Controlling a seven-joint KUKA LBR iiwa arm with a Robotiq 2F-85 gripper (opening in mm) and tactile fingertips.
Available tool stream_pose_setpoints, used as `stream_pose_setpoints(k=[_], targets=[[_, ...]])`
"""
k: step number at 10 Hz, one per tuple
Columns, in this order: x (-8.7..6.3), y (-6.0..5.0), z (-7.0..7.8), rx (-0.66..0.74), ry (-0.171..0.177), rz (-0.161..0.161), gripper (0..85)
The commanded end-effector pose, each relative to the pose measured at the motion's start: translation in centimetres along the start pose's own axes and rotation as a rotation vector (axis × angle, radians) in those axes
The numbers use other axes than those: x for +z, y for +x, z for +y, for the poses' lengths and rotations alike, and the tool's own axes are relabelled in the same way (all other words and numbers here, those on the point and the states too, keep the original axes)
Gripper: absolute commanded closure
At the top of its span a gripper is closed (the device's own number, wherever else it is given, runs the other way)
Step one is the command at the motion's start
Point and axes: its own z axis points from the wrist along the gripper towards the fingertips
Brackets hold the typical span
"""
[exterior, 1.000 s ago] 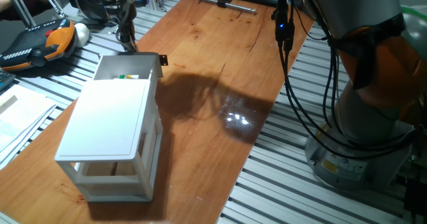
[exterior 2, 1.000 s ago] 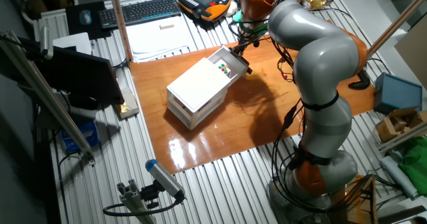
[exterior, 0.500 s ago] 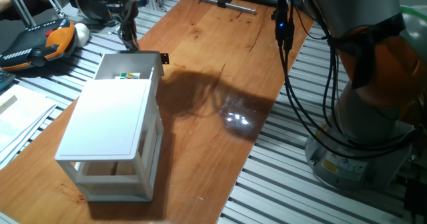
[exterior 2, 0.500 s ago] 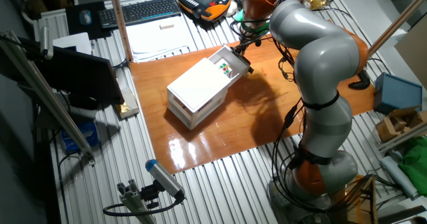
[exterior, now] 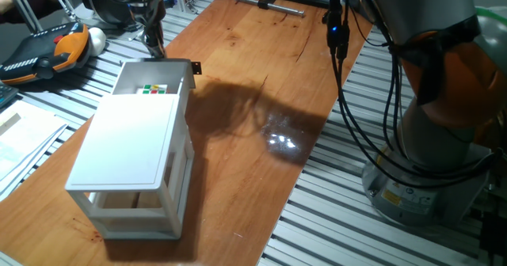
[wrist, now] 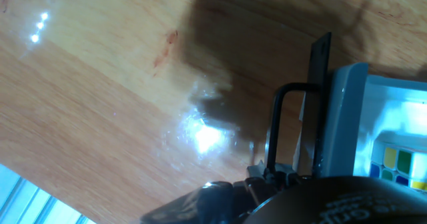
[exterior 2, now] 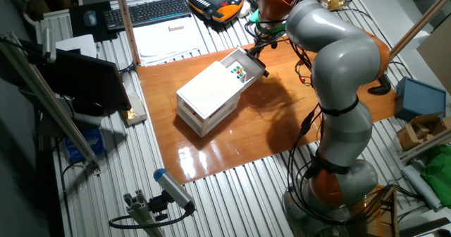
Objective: Grasp the handle and open the drawer
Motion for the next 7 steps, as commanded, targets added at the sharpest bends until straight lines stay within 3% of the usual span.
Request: stream_pose_setpoints(k=[1, 7], targets=[[-0.05, -0.02, 0.11, 0.000, 0.000, 0.001, 84.3], [0.14, -0.35, 0.93, -0.006, -0.003, 0.002, 84.3]])
